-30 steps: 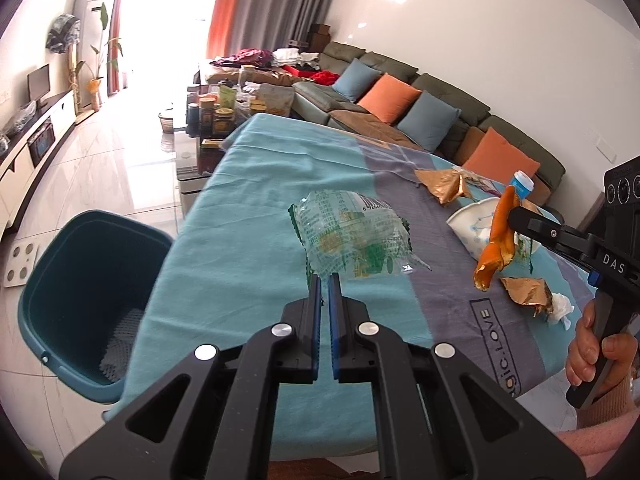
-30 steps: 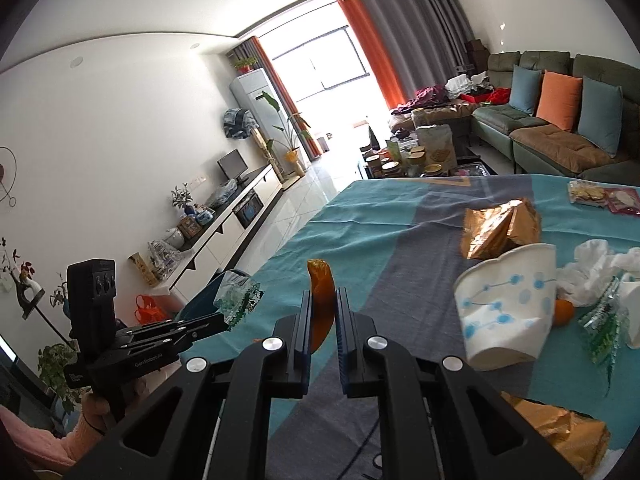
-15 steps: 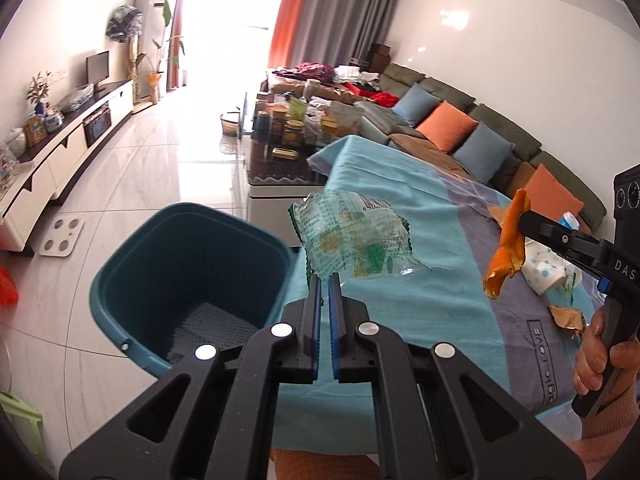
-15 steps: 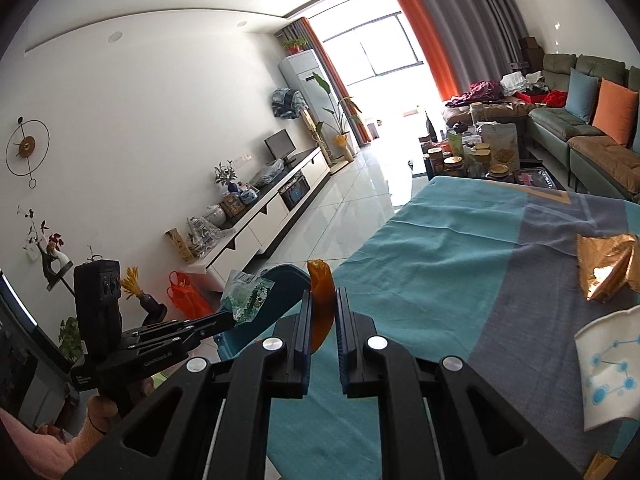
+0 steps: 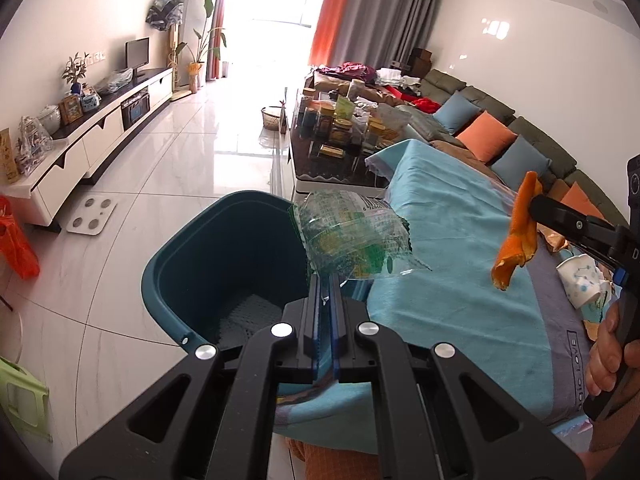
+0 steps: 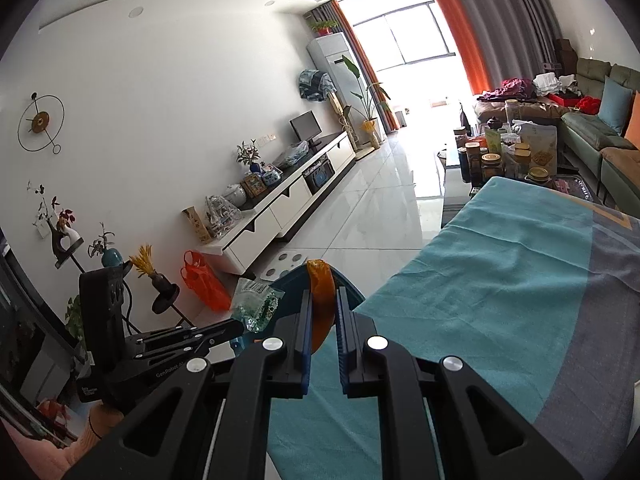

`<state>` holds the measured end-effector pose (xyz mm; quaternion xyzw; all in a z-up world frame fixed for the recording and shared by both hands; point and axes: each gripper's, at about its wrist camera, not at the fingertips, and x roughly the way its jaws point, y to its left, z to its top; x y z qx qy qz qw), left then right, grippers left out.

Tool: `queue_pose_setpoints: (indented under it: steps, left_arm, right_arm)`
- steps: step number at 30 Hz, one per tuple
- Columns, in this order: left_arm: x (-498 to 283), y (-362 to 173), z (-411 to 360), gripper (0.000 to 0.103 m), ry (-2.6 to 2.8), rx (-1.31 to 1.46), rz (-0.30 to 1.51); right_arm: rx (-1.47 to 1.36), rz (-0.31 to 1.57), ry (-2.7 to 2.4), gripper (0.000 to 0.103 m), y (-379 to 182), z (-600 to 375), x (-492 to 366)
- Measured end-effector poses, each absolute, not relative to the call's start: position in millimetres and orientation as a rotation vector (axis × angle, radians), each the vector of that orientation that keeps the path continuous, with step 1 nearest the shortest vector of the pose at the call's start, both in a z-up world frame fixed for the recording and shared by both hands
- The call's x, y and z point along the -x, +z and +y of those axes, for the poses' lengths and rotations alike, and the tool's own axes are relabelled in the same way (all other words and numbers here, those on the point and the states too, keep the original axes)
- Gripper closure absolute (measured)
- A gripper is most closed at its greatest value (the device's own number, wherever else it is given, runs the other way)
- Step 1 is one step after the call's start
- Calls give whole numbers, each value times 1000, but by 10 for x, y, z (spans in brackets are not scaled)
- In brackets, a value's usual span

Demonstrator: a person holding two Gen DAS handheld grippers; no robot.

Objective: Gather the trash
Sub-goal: 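Carry the bag and orange peel to the teal bin and release both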

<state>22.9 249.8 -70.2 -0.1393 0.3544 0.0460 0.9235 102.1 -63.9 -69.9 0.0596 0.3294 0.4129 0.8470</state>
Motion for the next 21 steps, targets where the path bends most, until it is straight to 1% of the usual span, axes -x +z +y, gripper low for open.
queue_pose_setpoints:
  steps: [9, 21]
  left_arm:
    - [-292, -842, 2651, 99, 143, 318, 762]
    - [-432, -1115, 2936, 99, 198, 359, 822]
  right_arm:
    - [-87, 737, 890, 93, -781, -274, -1181]
    - [-8, 847, 889, 93, -1067, 215, -1411]
